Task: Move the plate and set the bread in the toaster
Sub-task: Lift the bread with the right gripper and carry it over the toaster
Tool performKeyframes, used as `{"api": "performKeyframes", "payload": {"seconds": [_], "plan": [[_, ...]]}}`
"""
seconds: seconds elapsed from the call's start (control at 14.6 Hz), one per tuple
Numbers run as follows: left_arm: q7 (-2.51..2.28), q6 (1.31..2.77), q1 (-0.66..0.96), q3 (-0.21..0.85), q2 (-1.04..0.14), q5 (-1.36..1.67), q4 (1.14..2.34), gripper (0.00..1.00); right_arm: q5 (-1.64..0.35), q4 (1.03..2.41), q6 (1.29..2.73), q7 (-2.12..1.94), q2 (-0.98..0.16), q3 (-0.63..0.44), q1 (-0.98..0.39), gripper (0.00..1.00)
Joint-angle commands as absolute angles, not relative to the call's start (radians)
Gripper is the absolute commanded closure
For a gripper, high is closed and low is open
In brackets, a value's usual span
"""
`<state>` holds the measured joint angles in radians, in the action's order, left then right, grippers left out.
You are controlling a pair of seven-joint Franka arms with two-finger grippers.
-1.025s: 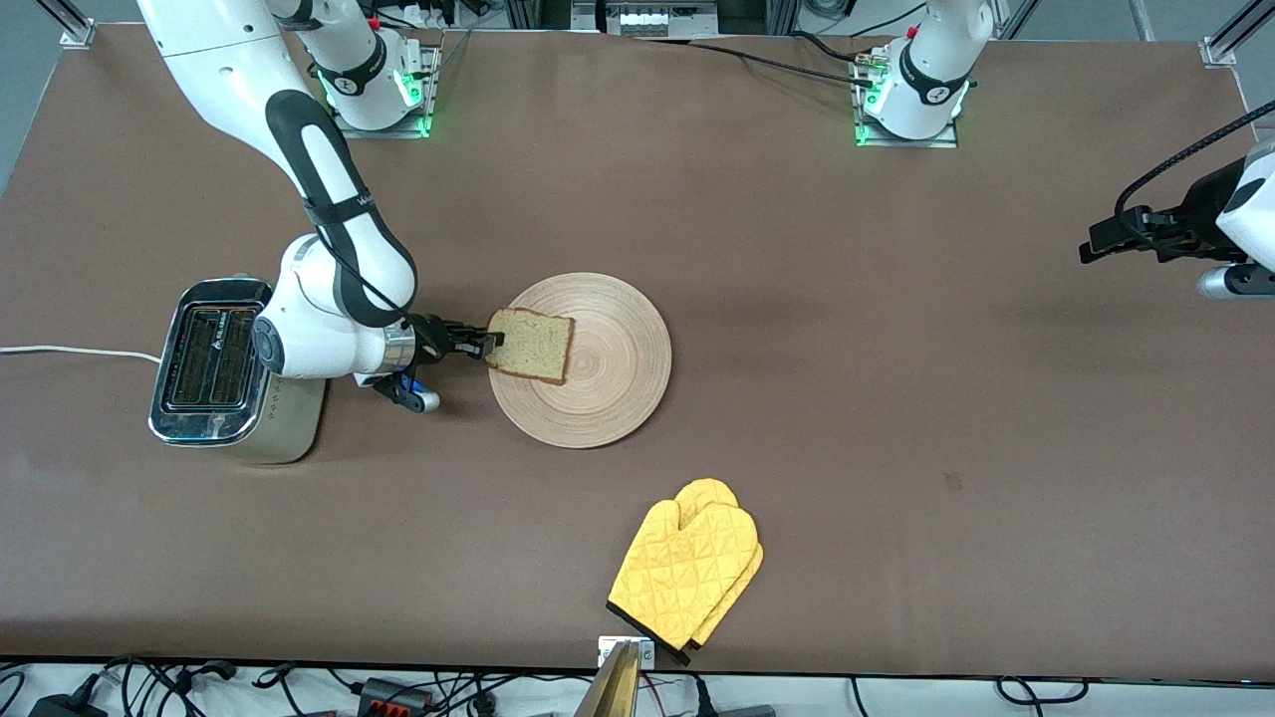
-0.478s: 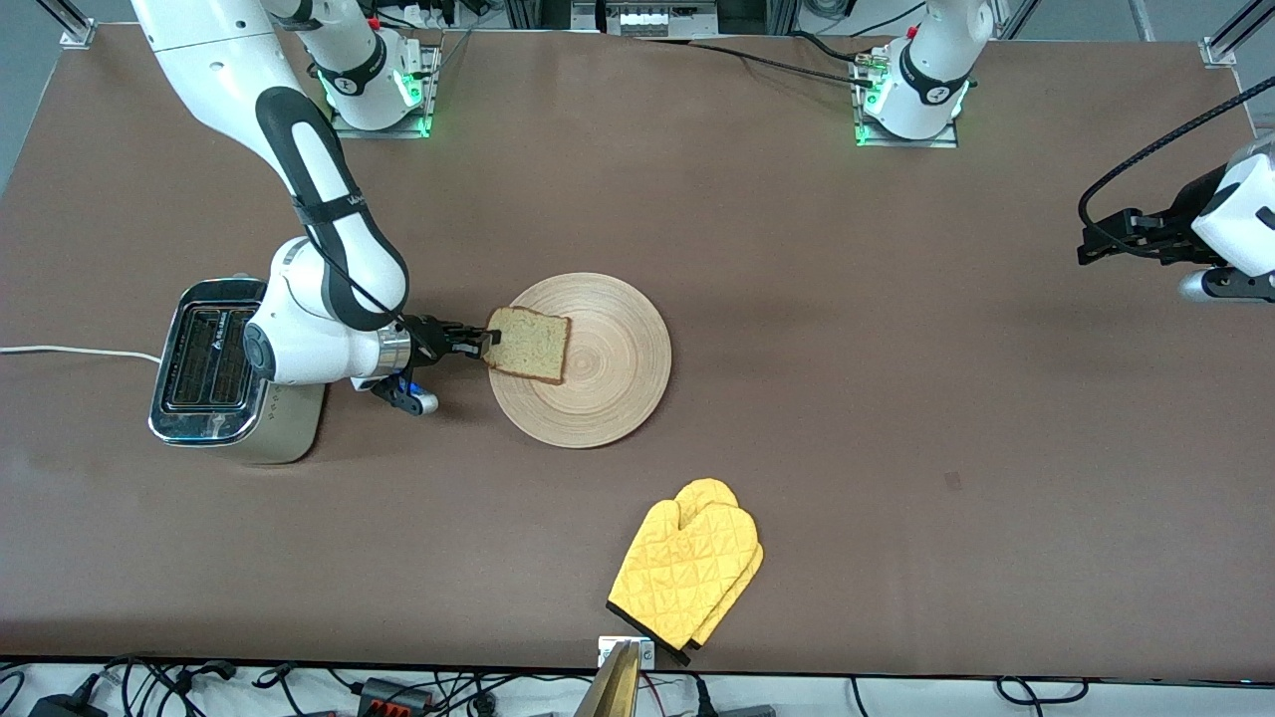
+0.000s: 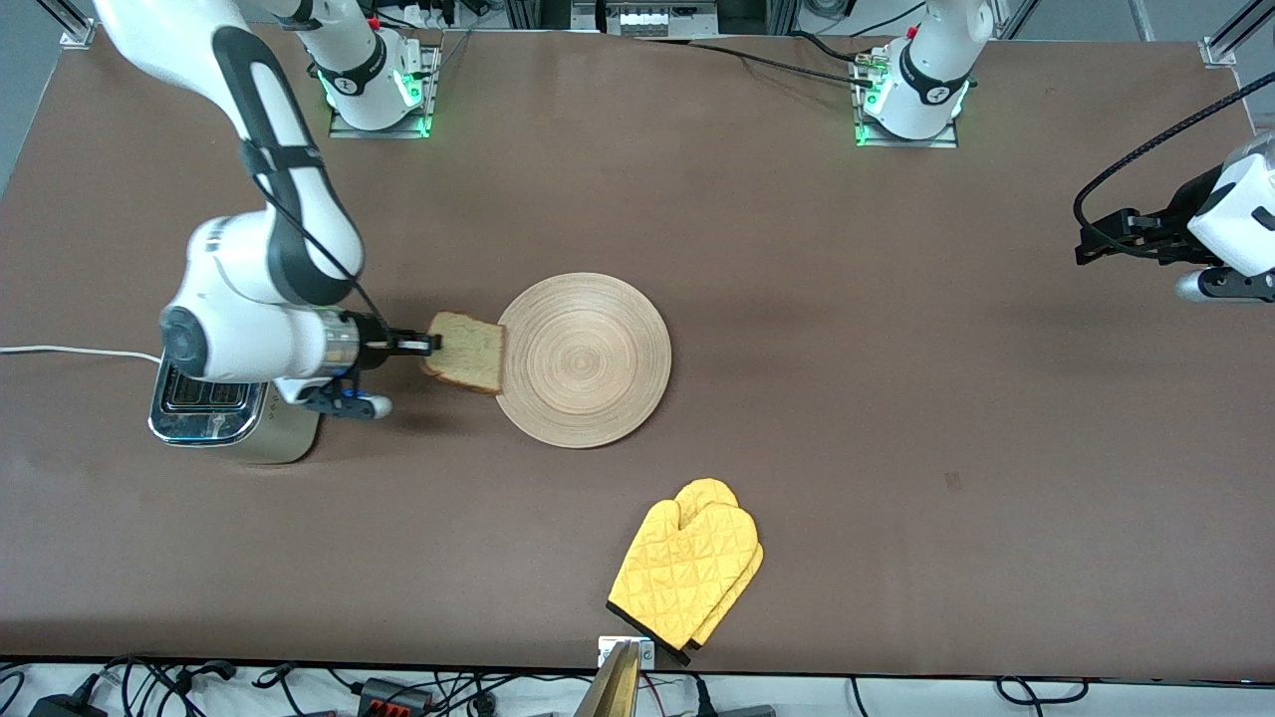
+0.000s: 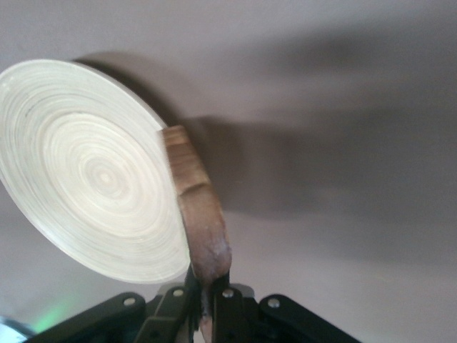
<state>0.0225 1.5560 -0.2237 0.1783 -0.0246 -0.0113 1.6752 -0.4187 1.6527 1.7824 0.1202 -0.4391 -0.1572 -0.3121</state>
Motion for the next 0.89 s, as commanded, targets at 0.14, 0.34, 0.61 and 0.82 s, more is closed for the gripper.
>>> {"api": "performKeyframes", "payload": {"seconds": [0.14, 0.34, 0.61, 0.82], "plan": [[-0.008, 1.537, -0.221, 0.186, -0.031, -0.048, 1.646, 0.0, -0.166, 1.421, 1.551, 0.141, -0.451, -0.198, -0.31, 1.0], [-0.009, 1.52, -0.221, 0.187, -0.015, -0.048, 1.646, 0.0, 0.001, 1.385, 1.497, 0.146, -0.445, -0.215, -0.31, 1.0], [-0.008, 1.514, -0.221, 0.186, -0.017, -0.046, 1.643, 0.0, 0.17, 1.29, 1.398, 0.092, -0.445, -0.245, -0.308, 1.0], [-0.008, 1.516, -0.221, 0.183, -0.021, -0.041, 1.624, 0.0, 0.291, 1.287, 1.402, 0.012, -0.445, -0.259, -0.302, 1.0]]}}
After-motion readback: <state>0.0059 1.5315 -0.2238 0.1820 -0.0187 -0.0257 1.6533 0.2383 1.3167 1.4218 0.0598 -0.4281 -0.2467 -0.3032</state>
